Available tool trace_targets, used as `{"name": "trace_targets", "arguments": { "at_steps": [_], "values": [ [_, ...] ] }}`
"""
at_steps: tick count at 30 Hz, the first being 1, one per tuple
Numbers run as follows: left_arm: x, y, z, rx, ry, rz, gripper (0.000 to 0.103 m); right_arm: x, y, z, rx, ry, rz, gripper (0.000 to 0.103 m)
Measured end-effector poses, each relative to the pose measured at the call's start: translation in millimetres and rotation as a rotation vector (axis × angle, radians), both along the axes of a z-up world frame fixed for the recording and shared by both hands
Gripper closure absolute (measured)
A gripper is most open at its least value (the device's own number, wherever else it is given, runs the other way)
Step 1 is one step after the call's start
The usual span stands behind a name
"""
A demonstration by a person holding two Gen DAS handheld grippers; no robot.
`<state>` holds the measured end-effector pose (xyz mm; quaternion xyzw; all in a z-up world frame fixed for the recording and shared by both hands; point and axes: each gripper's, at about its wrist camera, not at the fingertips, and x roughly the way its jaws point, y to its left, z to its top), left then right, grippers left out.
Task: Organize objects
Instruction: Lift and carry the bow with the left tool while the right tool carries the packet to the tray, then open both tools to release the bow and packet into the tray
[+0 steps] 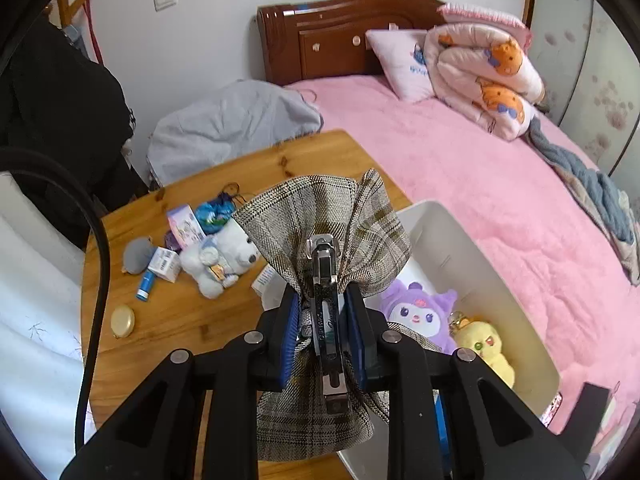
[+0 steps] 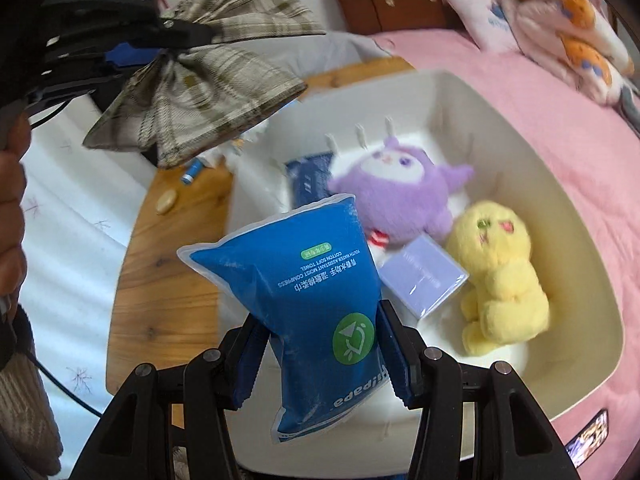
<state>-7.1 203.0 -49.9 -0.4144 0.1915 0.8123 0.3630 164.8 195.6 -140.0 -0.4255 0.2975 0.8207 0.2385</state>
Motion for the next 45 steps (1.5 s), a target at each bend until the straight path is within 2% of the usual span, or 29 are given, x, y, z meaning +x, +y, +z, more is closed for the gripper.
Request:
{"name": "trace_targets", "arguments": {
  "at_steps": [5,10,13,14,15,18,20,33,45],
  "values": [
    [-1,14,-21,-0.064,-0.021,-0.006,0.079,7,12,-7,0.039,-0.045,-0.065,0.044],
    [2,24,-38,-0.11,-0.039,-0.01,0.078,8,9,-6,0.051,-0.051,-0.049,0.036],
    [3,28,-45,-0.137,-0.058,-0.02,0.073,9,3,-1,0.08,-0.043,-0.035,0.029],
    [4,29,-48,-0.145,-0.082,-0.032,0.069,10,2,1,0.092,-0.04,-0.035,0.028],
    [4,30,-50,-0.149,-0.098,-0.039,0.06,11,1,3,0.102,-0.038,-0.037,0.026],
    [5,28,-49,-0.132,-0.121,-0.046,0.049,13,1,7,0.129,-0.028,-0.045,0.022],
    [7,26,-46,-0.127,-0.106,-0.044,0.048,15,1,10,0.137,-0.016,-0.047,0.022],
    [2,5,-25,-0.087,-0.07,-0.016,0.048,3,-17,27,0.237,-0.024,0.022,0.022],
    [1,-30,-5,-0.029,-0.052,0.007,0.048,-4,-32,38,0.273,-0.036,0.028,0.022]
  ]
}}
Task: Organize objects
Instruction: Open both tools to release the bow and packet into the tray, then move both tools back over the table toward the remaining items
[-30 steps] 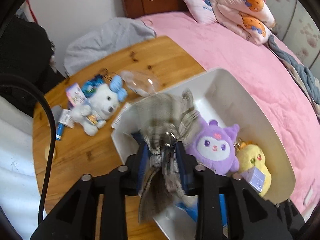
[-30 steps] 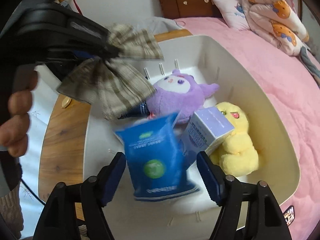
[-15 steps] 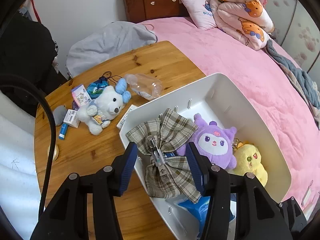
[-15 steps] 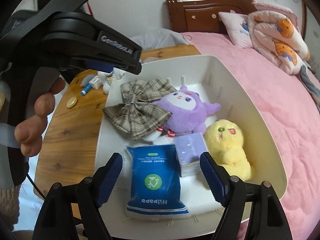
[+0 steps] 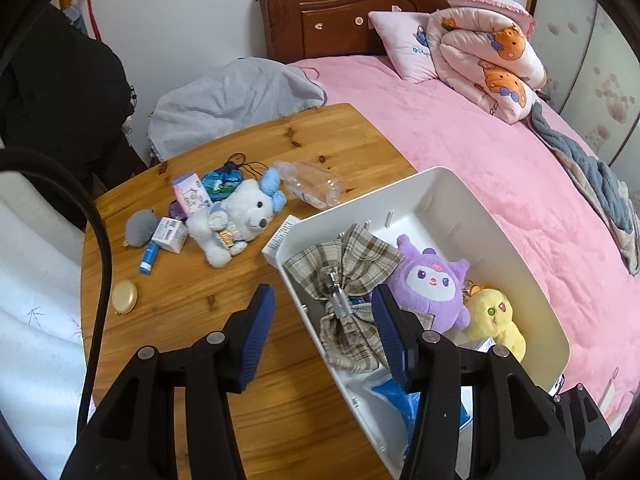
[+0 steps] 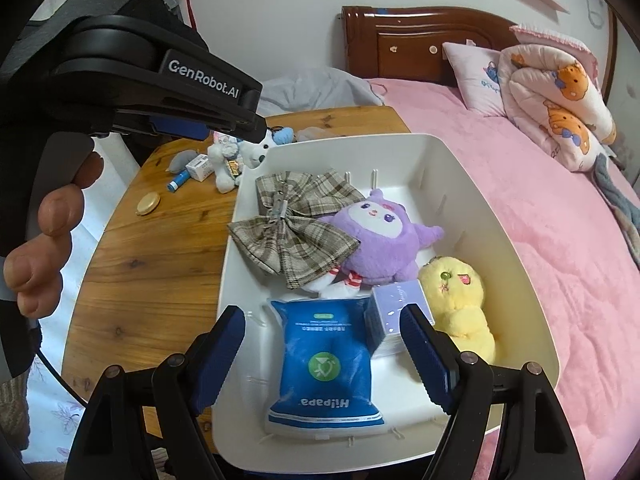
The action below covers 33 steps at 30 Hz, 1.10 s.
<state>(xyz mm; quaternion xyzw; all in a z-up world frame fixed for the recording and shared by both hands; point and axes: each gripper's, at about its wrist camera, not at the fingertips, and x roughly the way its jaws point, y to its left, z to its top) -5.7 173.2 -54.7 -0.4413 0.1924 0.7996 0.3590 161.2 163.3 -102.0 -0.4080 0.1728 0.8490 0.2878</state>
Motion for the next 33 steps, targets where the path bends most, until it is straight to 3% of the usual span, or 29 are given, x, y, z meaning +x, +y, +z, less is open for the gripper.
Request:
{"name": "trace_targets", "arguments": {
  "at_steps": [33],
  "values": [
    [-48,-158,42,0.15,0.06,0.242,0.048,-57,-84,45,0.151,0.016,0.152,0.022]
  ]
}}
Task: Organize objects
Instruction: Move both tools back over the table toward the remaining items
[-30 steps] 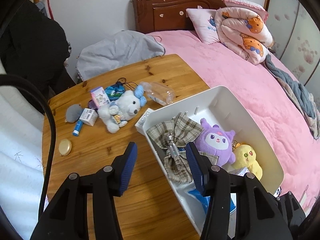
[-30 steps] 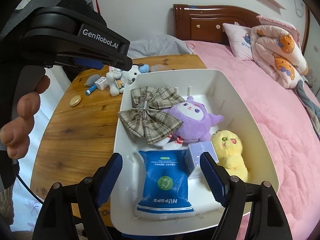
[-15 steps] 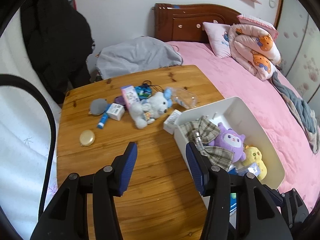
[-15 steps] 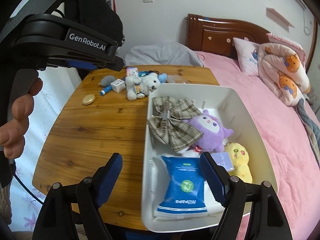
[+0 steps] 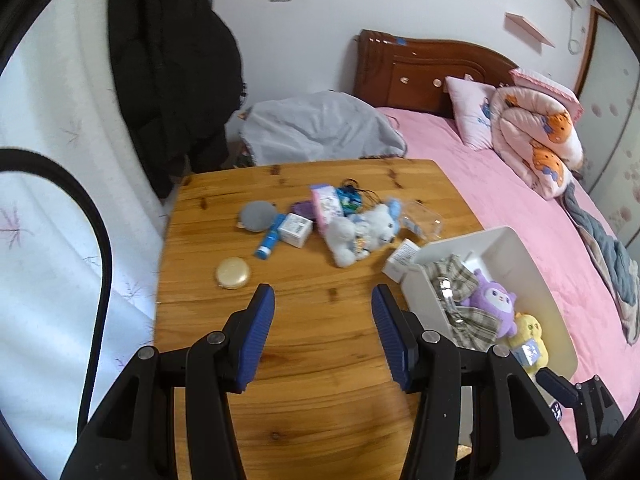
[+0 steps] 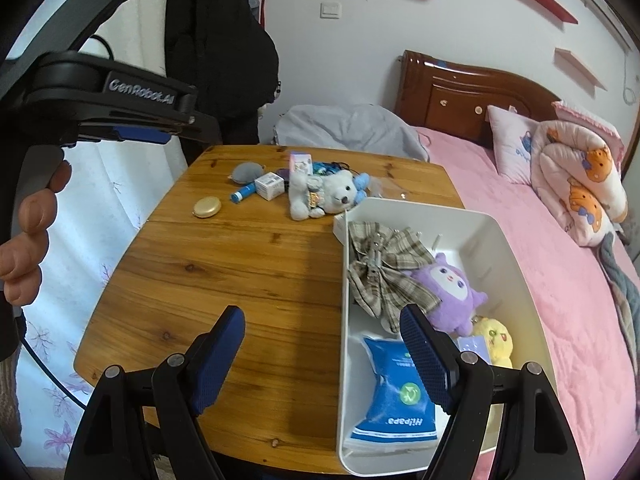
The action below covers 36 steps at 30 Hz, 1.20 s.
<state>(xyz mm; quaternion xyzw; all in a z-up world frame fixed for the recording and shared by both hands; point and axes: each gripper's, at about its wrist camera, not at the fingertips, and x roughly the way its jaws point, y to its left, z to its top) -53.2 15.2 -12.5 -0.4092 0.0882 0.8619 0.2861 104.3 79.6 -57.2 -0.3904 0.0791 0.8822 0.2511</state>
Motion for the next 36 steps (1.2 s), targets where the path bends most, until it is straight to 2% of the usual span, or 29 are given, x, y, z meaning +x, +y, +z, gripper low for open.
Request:
{"name": "trace_targets", "arguments": {
  "at_steps": [8,17,23,29,36],
  "values": [
    [-21,-38,3,0.011,0.019,0.092,0.046,-13,3,11,-0.045,0.033,0.022,0.022],
    [-49,-60,3,0.02,0.026,0.17,0.045,-43,15,27,-0.068,0.062,0.067,0.022],
    [-66,-69,5,0.024,0.051,0.203,0.042,-80,30,47,-0.01,0.106,0.161,0.022],
    [-87,-79,1,0.043,0.046,0.246,0.041,-136,52,67,0.092,0.125,0.265,0.022],
    [-110,-84,-5,0.068,0.05,0.303,0.041,-194,62,85,0.134,0.143,0.378,0.022]
  ]
}}
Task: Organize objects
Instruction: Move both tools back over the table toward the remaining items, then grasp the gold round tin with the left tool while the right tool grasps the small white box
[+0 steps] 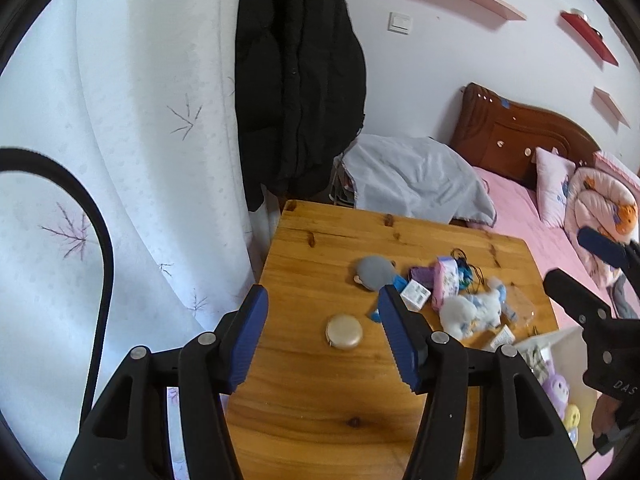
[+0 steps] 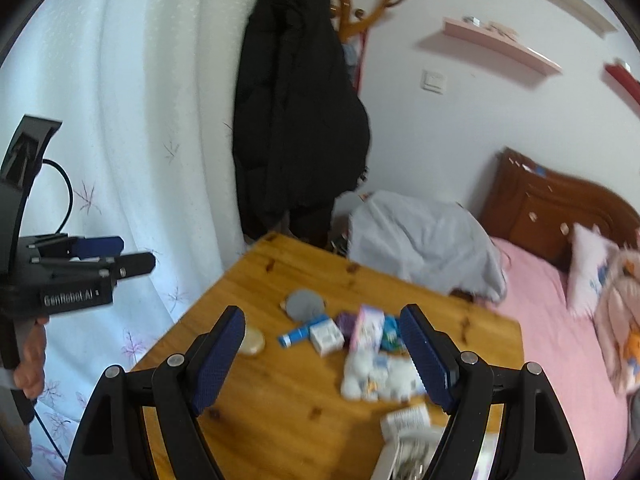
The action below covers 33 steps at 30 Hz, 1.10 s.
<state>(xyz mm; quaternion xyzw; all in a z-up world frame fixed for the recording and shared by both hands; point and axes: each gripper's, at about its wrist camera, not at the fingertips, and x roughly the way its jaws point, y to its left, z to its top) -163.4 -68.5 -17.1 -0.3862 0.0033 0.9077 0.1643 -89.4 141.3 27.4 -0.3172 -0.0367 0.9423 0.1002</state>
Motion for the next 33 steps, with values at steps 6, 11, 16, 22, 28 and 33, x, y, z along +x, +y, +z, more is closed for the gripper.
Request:
{"name": "trace_targets", "arguments": {
  "at_steps": [6,11,16,22,28,33],
  "values": [
    [-15,9,-15,0.002,-0.028,0.008,0.041,-43,-3,-6,0.08,-0.034,0.091,0.022],
    [-30,17,-36,-0.013,-0.061,0.014,0.041,-78,1,-33,0.088,-0.133,0.156,0.022],
    [-47,24,-67,-0.015,-0.145,0.004,0.041,-111,15,-78,0.045,-0.271,0.194,0.022],
    [-67,35,-121,-0.007,-0.309,0.002,0.041,-136,33,-133,0.051,-0.416,0.206,0.022],
    [-72,47,-154,-0.035,-0.38,0.005,0.041,-150,43,-177,0.056,-0.516,0.239,0.022],
    [-74,60,-169,-0.059,-0.403,-0.015,0.041,-161,56,-199,0.04,-0.557,0.241,0.022]
  ]
}}
